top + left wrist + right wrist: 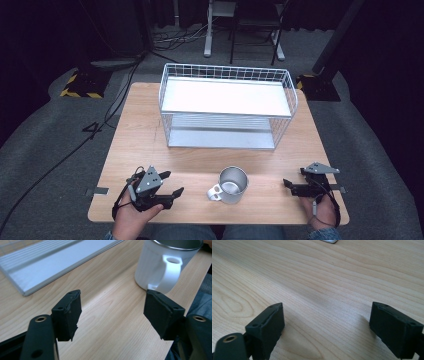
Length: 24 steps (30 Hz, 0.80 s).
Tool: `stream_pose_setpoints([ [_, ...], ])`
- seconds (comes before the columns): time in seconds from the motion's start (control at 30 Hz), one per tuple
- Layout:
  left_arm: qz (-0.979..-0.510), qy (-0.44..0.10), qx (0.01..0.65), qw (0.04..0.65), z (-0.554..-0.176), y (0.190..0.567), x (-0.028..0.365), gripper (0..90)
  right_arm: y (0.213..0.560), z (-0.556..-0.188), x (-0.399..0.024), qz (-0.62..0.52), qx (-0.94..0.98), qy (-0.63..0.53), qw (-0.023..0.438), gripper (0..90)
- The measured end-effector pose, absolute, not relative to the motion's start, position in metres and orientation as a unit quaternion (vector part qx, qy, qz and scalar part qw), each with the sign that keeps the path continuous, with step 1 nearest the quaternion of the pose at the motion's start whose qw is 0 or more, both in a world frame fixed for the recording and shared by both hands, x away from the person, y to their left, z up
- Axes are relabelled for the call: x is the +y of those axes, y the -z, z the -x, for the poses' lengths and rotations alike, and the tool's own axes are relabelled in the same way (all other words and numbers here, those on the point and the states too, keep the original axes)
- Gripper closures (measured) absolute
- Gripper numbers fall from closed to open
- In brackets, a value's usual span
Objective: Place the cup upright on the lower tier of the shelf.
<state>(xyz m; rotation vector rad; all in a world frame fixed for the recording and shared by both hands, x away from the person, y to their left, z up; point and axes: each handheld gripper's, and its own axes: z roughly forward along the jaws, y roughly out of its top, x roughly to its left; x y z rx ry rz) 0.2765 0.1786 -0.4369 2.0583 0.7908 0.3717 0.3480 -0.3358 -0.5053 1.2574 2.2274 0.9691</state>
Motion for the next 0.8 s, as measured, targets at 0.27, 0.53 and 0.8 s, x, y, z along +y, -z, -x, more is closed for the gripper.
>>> stream_pose_setpoints([
  [0.27, -0.829, -0.124, 0.304, 0.452, -0.272, 0.439, 0.158, 33.1, 0.505, -0.348, -0.336, -0.450, 0.798, -0.347, 0.202, 12.6],
  [0.53, -0.824, -0.099, 0.302, 0.469, -0.269, 0.445, 0.140, 33.5, 0.505, -0.348, -0.336, -0.450, 0.798, -0.347, 0.202, 12.6],
  [0.8, -0.830, -0.085, 0.284, 0.473, -0.270, 0.453, 0.122, 36.0, 0.505, -0.348, -0.336, -0.450, 0.798, -0.347, 0.202, 12.7],
])
